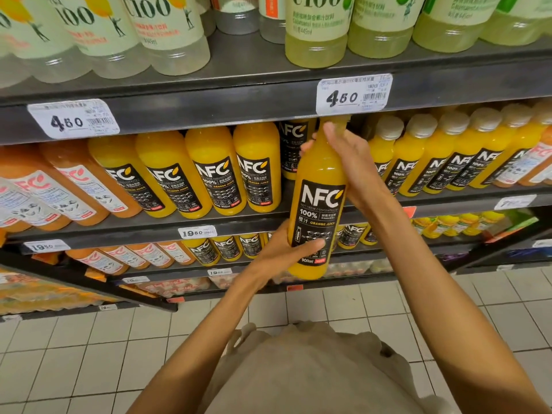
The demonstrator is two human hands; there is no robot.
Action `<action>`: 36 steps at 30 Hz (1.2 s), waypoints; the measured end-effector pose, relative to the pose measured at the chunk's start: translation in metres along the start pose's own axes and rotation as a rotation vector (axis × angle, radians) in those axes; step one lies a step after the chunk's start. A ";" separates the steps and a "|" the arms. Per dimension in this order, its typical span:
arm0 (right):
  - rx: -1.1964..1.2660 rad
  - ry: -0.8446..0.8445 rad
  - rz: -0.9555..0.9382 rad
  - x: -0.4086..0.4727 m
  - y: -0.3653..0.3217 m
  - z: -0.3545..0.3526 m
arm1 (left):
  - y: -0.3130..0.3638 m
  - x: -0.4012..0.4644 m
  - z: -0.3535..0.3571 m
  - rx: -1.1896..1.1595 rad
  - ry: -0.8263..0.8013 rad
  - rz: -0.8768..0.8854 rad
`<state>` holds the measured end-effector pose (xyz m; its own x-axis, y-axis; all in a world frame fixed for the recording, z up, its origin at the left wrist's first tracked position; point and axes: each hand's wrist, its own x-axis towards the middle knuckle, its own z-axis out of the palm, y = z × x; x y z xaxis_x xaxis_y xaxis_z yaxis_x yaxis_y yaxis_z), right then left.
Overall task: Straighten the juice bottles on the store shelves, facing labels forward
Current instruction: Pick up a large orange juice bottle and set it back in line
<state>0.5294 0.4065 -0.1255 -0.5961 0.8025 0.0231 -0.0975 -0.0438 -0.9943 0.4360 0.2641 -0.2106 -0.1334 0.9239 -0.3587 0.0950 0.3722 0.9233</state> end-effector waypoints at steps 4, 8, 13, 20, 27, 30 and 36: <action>-0.167 0.203 0.008 0.010 -0.005 -0.002 | -0.002 0.030 -0.004 0.077 0.106 -0.013; -0.230 0.284 0.021 0.022 -0.008 0.000 | 0.003 0.060 0.006 0.188 0.259 0.041; -0.340 0.227 0.026 0.037 -0.006 -0.004 | 0.007 0.083 0.015 0.220 0.469 -0.005; -0.506 0.073 0.142 0.041 -0.008 -0.010 | 0.010 0.093 0.030 0.422 0.713 -0.103; -0.409 0.018 -0.157 0.033 -0.004 -0.020 | 0.017 0.099 0.043 0.114 0.741 -0.118; -0.376 -0.006 -0.174 0.033 0.004 -0.026 | 0.018 0.100 0.049 0.034 0.793 -0.098; -0.319 0.013 -0.150 0.043 0.011 -0.023 | 0.021 0.102 0.051 -0.063 0.828 -0.054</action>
<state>0.5205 0.4544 -0.1382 -0.5837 0.7936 0.1718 0.0724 0.2616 -0.9624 0.4745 0.3705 -0.2352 -0.8213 0.5312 -0.2082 0.0153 0.3853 0.9227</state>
